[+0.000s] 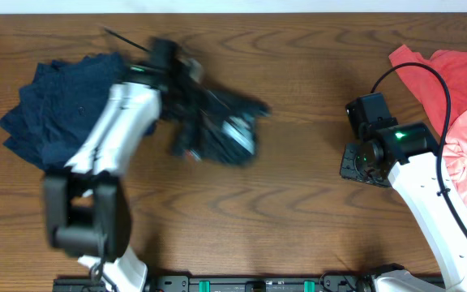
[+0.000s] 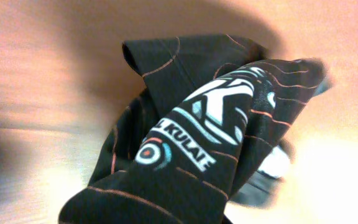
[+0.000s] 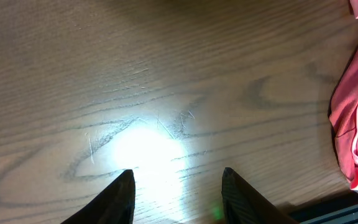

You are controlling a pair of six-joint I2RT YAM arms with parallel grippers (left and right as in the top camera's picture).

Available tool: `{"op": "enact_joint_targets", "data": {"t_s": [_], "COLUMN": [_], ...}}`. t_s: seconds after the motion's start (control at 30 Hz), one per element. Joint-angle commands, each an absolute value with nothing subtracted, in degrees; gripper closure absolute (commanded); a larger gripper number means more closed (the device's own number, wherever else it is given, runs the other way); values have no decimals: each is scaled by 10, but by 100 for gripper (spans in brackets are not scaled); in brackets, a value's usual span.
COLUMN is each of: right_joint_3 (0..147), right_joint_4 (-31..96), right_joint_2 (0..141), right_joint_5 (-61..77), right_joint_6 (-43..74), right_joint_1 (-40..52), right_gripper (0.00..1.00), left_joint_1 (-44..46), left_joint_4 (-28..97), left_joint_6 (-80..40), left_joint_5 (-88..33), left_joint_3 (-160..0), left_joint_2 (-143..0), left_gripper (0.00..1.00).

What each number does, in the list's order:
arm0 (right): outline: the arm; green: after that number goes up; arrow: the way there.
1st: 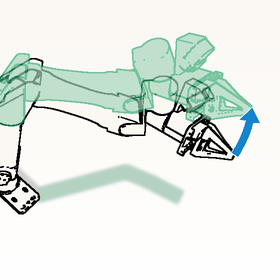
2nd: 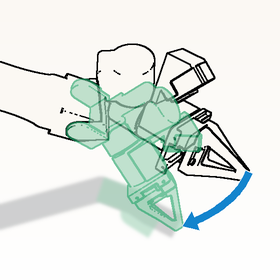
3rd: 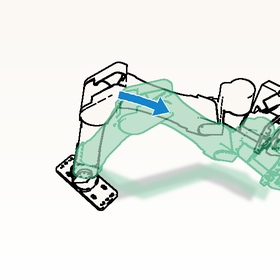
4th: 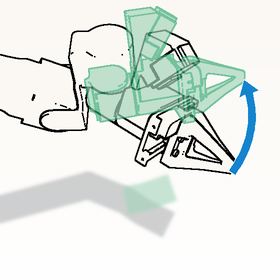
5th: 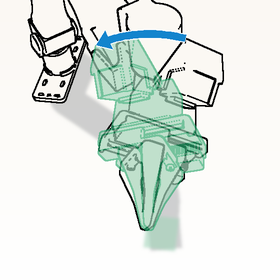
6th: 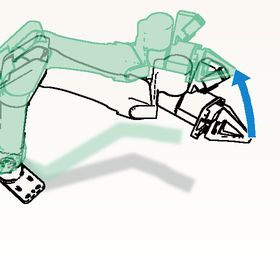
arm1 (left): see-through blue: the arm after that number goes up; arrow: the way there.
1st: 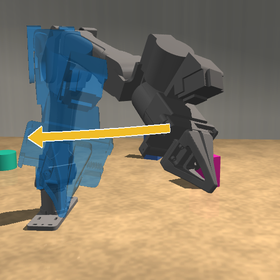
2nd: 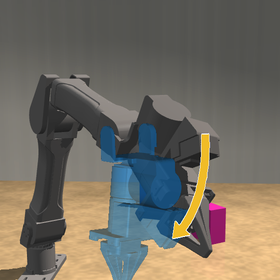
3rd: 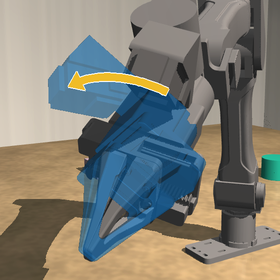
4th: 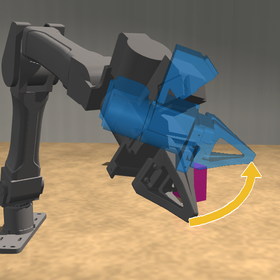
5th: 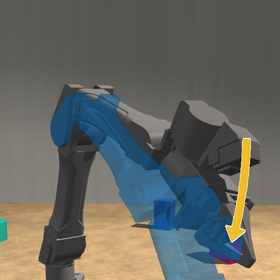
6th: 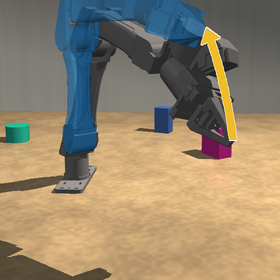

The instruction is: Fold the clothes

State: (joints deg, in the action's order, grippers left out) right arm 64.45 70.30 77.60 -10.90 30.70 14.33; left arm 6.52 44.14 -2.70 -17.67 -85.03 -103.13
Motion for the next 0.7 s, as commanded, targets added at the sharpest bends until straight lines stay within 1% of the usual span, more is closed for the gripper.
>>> {"op": "enact_joint_targets", "data": {"t_s": [0.0, 0.1, 0.33, 0.5, 0.6, 0.63, 0.67], "right_joint_3": [652, 652, 652, 652, 652, 652, 652], "right_joint_4": [703, 703, 703, 703, 705, 705, 705], "right_joint_2": [771, 771, 771, 771, 771, 771, 771], "right_joint_5": [-110, -110, -109, -109, -109, -109, -109], "right_joint_6": [299, 297, 288, 281, 279, 275, 273], "right_joint_1": [139, 139, 139, 139, 139, 139, 139], "right_gripper": [57, 56, 57, 57, 57, 57, 57], "left_joint_1": [1, -65, -226, -299, -328, -334, -340], "left_joint_4": [433, 415, 415, 420, 425, 425, 425], "left_joint_6": [-13, -11, -29, -76, -88, -89, -89], "left_joint_5": [-41, -12, -8, -9, -29, -41, -52], "left_joint_3": [-883, -886, -880, -880, -880, -880, -880], "left_joint_2": [-991, -976, -1002, -1030, -1038, -1038, -1038], "left_gripper": [94, 94, 94, 93, 45, 25, 1]}}
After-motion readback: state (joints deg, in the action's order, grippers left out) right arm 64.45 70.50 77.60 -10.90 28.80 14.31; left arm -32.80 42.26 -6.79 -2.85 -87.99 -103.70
